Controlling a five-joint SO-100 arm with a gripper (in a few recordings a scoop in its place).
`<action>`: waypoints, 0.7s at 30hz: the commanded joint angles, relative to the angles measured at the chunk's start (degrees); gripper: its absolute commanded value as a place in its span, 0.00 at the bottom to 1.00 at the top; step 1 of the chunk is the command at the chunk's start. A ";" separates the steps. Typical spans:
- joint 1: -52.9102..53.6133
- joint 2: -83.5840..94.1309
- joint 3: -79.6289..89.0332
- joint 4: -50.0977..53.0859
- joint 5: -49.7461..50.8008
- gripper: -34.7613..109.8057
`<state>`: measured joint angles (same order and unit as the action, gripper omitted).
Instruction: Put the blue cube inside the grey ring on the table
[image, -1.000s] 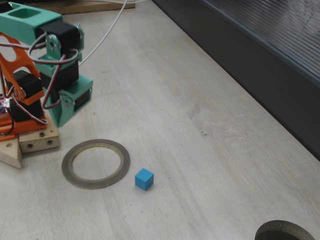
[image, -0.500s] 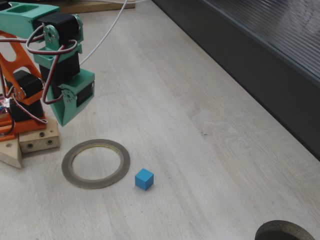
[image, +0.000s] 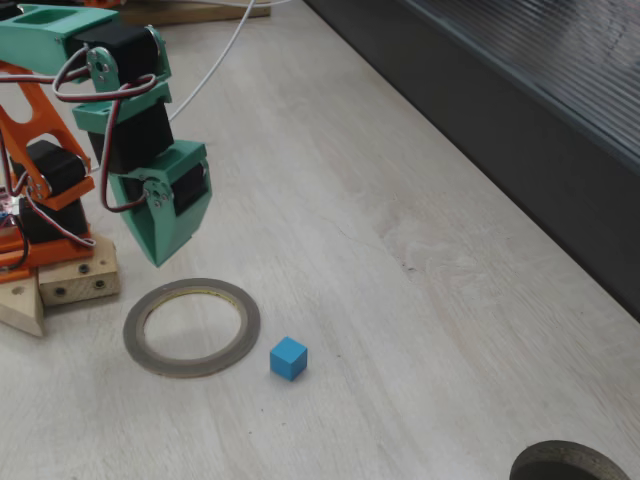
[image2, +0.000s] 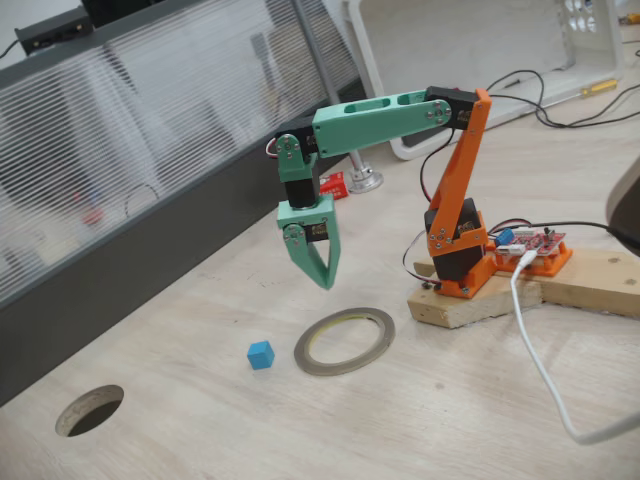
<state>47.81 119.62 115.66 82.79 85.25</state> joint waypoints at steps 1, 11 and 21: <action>0.70 0.88 0.18 -2.99 0.09 0.24; 0.26 -5.36 0.18 -4.75 0.44 0.24; 0.62 -5.36 0.09 -4.75 0.62 0.24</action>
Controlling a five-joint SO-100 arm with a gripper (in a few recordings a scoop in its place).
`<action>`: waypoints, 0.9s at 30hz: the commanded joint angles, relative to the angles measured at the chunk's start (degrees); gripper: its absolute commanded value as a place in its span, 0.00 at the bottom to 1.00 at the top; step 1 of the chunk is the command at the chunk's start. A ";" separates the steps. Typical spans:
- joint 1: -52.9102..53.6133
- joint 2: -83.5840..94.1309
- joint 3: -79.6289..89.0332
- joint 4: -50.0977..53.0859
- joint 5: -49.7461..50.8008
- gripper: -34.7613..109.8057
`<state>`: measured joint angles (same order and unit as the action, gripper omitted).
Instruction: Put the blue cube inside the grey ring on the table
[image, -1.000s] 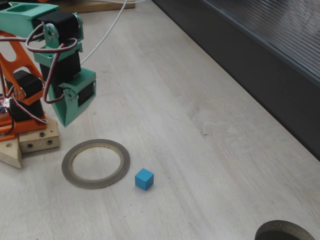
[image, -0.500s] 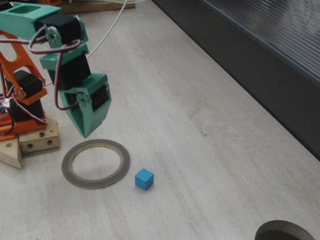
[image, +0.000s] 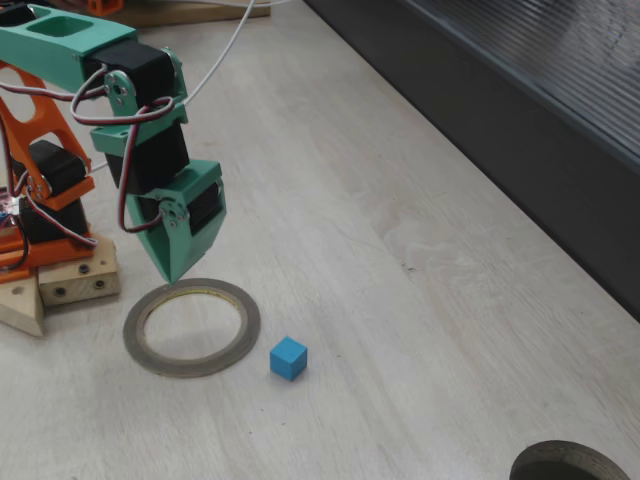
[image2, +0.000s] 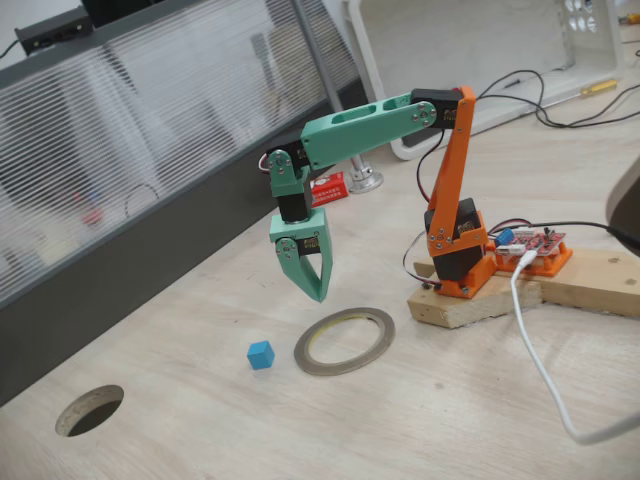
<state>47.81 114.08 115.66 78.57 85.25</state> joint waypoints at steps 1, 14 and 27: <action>0.70 0.18 0.18 -0.53 0.62 0.24; 0.70 -10.02 -0.88 -0.62 0.70 0.24; 0.70 -16.79 -15.03 -0.62 0.70 0.24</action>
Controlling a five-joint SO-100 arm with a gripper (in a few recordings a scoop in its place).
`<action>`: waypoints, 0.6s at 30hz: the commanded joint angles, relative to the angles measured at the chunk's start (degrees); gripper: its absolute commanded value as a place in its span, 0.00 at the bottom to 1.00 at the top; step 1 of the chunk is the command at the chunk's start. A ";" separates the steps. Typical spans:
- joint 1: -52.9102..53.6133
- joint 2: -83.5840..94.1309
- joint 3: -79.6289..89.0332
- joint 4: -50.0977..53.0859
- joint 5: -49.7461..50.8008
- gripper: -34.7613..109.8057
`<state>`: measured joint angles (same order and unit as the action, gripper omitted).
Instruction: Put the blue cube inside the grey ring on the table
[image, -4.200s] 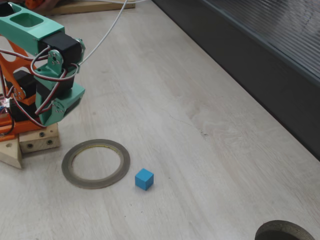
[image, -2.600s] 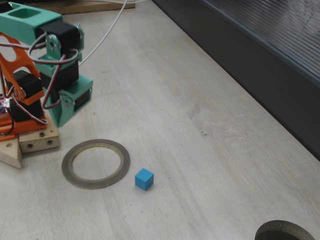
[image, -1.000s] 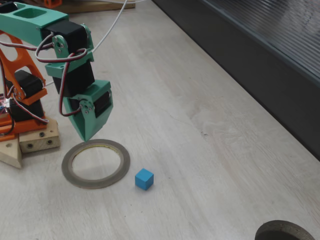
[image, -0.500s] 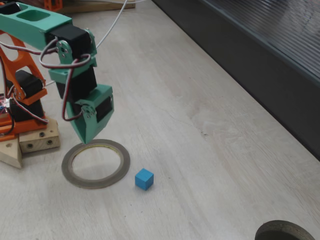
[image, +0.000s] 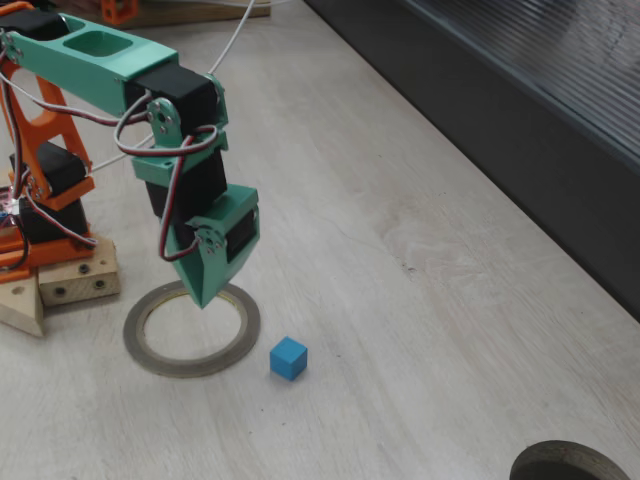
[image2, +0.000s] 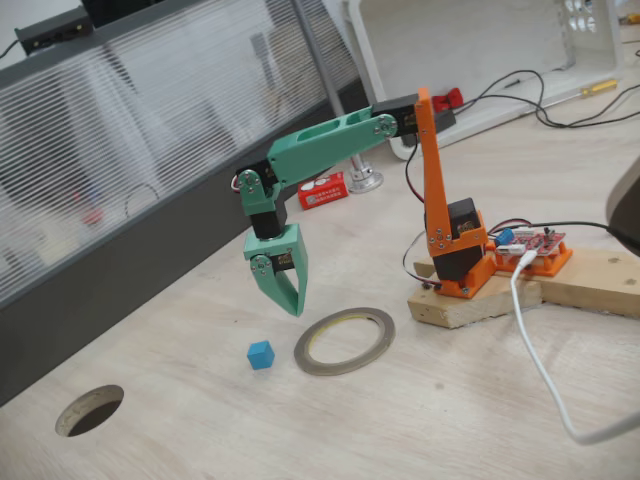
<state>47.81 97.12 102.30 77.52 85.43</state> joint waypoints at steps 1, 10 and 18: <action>0.62 0.18 -1.49 0.53 0.53 0.24; 0.70 0.18 -1.58 0.88 0.09 0.24; 0.70 0.18 -1.85 1.23 0.26 0.24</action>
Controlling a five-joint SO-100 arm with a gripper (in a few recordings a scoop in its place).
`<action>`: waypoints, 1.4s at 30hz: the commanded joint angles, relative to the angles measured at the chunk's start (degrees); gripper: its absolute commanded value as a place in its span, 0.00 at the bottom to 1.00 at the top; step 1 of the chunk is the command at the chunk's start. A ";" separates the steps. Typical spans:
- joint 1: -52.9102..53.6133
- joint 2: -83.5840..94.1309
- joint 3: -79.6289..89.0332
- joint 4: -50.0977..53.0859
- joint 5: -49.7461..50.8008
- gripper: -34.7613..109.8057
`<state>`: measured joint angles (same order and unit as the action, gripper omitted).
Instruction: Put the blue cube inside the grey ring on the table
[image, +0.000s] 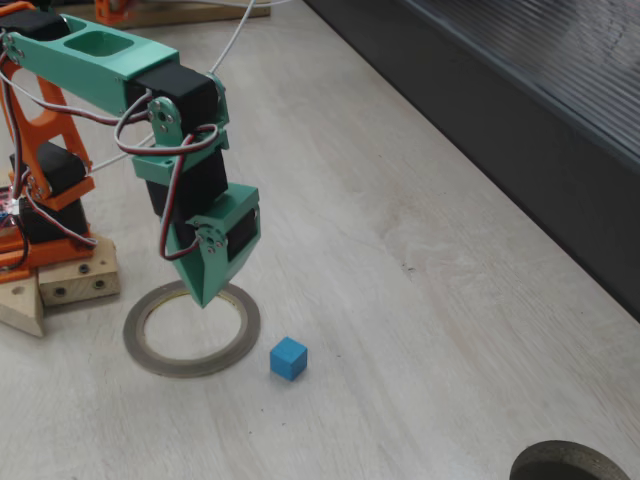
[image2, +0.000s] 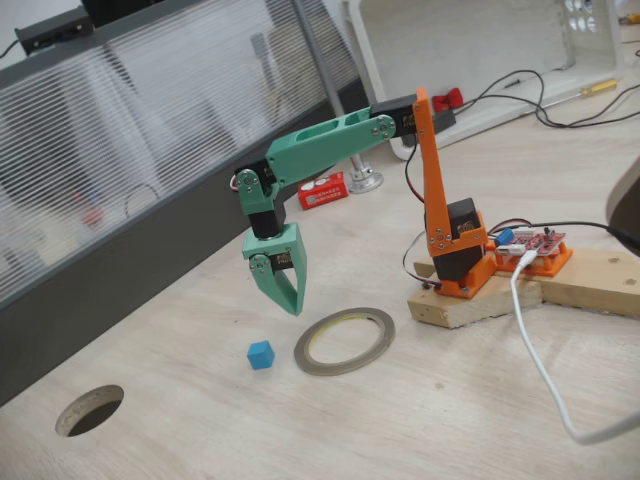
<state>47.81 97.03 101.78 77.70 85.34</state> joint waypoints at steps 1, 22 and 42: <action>0.70 0.26 -1.41 1.05 0.35 0.24; 0.88 -17.75 -19.25 1.14 0.35 0.24; 6.59 -25.66 -29.44 0.35 0.35 0.24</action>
<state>53.26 70.66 74.00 77.61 85.34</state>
